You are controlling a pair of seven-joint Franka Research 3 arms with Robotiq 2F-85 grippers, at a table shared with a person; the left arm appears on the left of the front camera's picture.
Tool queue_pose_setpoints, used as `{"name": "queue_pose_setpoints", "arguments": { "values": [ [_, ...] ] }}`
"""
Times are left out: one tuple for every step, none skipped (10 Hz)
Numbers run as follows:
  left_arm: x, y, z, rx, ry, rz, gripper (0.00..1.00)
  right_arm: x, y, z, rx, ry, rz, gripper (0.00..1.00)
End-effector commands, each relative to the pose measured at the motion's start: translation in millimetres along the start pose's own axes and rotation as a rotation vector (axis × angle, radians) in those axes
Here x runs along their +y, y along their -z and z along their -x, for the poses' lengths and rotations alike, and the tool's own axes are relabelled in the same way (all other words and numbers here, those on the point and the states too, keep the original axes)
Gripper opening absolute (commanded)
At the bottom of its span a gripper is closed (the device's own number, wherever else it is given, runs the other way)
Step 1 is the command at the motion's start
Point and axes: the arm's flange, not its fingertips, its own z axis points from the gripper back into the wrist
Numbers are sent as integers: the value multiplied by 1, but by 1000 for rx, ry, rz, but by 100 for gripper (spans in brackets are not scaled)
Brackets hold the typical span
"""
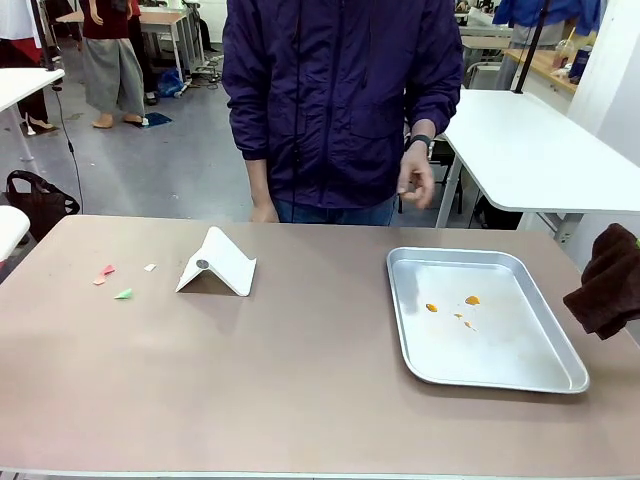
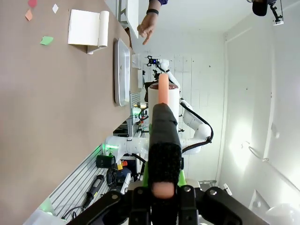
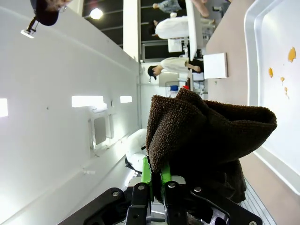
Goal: Clean the surface of the table.
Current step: If a person points to the right, clean the right side of the table with your right hand, and if they point to the left, clean the left side with your left hand.
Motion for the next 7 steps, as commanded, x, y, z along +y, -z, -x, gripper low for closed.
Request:
{"name": "queue_pose_setpoints", "arguments": {
  "values": [
    [-2, 1, 3, 2, 18, 19, 2, 4, 1, 1, 13, 1, -18, 0],
    [-2, 1, 3, 2, 18, 19, 2, 4, 1, 1, 13, 1, -18, 0],
    [-2, 1, 3, 2, 18, 19, 2, 4, 1, 1, 13, 1, -18, 0],
    [-2, 1, 3, 2, 18, 19, 2, 4, 1, 1, 13, 1, -18, 0],
    [-2, 1, 3, 2, 18, 19, 2, 4, 1, 1, 13, 1, -18, 0],
    [-2, 1, 3, 2, 18, 19, 2, 4, 1, 1, 13, 1, -18, 0],
    [-2, 1, 3, 2, 18, 19, 2, 4, 1, 1, 13, 1, -18, 0]
  ]
}}
